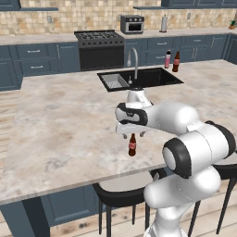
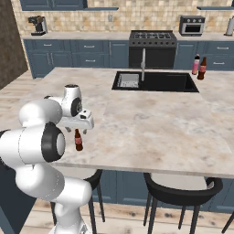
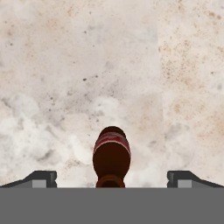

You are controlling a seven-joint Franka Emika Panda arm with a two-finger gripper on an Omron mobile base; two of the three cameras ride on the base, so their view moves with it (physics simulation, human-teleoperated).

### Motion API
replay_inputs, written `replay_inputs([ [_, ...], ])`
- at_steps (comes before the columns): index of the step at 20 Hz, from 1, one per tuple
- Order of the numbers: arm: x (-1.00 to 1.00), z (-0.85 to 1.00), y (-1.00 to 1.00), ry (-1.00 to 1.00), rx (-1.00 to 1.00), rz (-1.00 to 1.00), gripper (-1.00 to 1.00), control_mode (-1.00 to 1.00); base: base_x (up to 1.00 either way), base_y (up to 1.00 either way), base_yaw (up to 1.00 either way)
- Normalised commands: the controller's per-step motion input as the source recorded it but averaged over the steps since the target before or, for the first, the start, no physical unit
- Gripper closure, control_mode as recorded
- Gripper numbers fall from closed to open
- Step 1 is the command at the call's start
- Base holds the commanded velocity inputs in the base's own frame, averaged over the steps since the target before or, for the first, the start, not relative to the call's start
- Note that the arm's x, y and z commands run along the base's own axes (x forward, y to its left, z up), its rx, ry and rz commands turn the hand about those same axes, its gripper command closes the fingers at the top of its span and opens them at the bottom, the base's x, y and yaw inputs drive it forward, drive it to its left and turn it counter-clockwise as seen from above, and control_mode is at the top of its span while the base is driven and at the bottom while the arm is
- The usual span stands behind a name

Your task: Place the large bottle from the dining counter next to the other large bottle outside the sink, and place the small bottle from the dining counter next to the other small bottle inside the sink.

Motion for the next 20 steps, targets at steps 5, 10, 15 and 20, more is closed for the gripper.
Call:
replay_inputs([
  [5,0.00,-0.12,0.00,0.00,0.00,0.00,-1.00,-1.00,0.00,0.00,0.00],
  [10,0.06,-0.02,0.00,0.02,0.00,0.00,-1.00,-1.00,0.00,0.00,0.00],
  [15,0.09,0.00,0.00,0.04,0.00,0.00,-1.00,-1.00,0.00,0.00,0.00],
  [20,0.00,0.00,0.00,0.00,0.00,0.00,-1.00,-1.00,0.00,0.00,0.00],
])
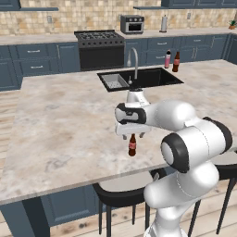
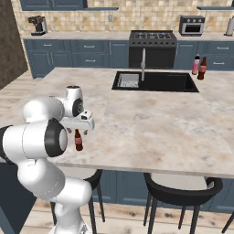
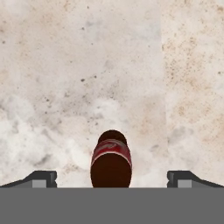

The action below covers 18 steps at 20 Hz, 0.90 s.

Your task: Place the large bottle from the dining counter next to the other large bottle outside the sink, and place the small bottle from the dining counter next to the other small bottle inside the sink.

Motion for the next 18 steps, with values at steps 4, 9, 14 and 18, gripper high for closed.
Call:
replay_inputs([
  [4,0.00,0.00,0.00,0.00,0.00,0.00,-1.00,-1.00,0.00,0.00,0.00],
  [9,0.00,-0.25,0.00,0.02,0.00,0.00,-1.00,-1.00,0.00,0.00,0.00],
  [14,0.00,-0.10,0.00,0.01,0.00,0.00,-1.00,-1.00,0.00,0.00,0.00],
  [18,0.00,0.00,0.00,0.00,0.00,0.00,-1.00,-1.00,0.00,0.00,0.00],
])
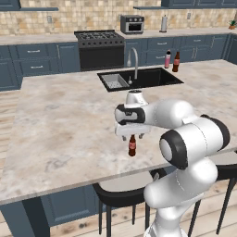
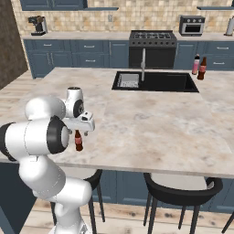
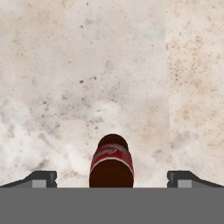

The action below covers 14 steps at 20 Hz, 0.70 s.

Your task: Place the large bottle from the dining counter next to the other large bottle outside the sink, and place the small bottle from the dining counter next to the other small bottle inside the sink.

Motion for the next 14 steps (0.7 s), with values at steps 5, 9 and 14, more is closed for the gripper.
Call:
replay_inputs([
  [5,0.00,0.00,0.00,0.00,0.00,0.00,1.00,-1.00,0.00,0.00,0.00],
  [9,0.00,0.00,0.00,0.00,0.00,0.00,1.00,-1.00,0.00,0.00,0.00],
  [14,0.01,0.00,0.00,0.00,0.00,0.00,1.00,-1.00,0.00,0.00,0.00],
])
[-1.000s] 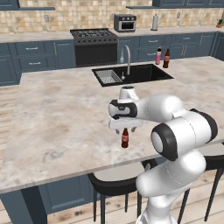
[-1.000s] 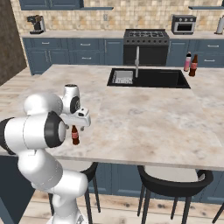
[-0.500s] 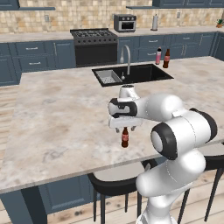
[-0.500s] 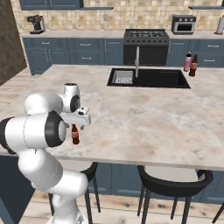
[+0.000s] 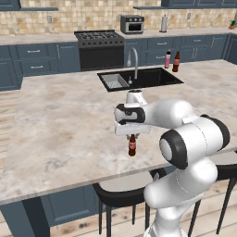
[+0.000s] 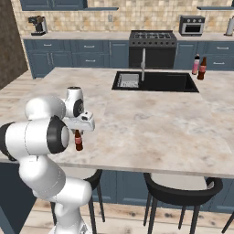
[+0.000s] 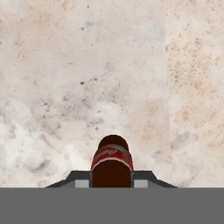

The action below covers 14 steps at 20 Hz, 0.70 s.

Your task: Place the large bottle from the dining counter next to the other large bottle outside the sink, and place the small bottle from the dining counter next to the other small bottle inside the sink.

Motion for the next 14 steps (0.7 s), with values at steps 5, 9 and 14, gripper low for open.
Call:
replay_inputs([
  [5,0.11,0.09,-0.01,0.04,0.00,0.00,1.00,-1.00,0.00,0.00,0.00],
  [9,0.06,0.60,0.00,0.16,0.00,0.00,1.00,-1.00,0.00,0.00,0.00],
  [14,-0.24,0.67,0.00,0.06,0.00,0.00,1.00,-1.00,0.00,0.00,0.00],
])
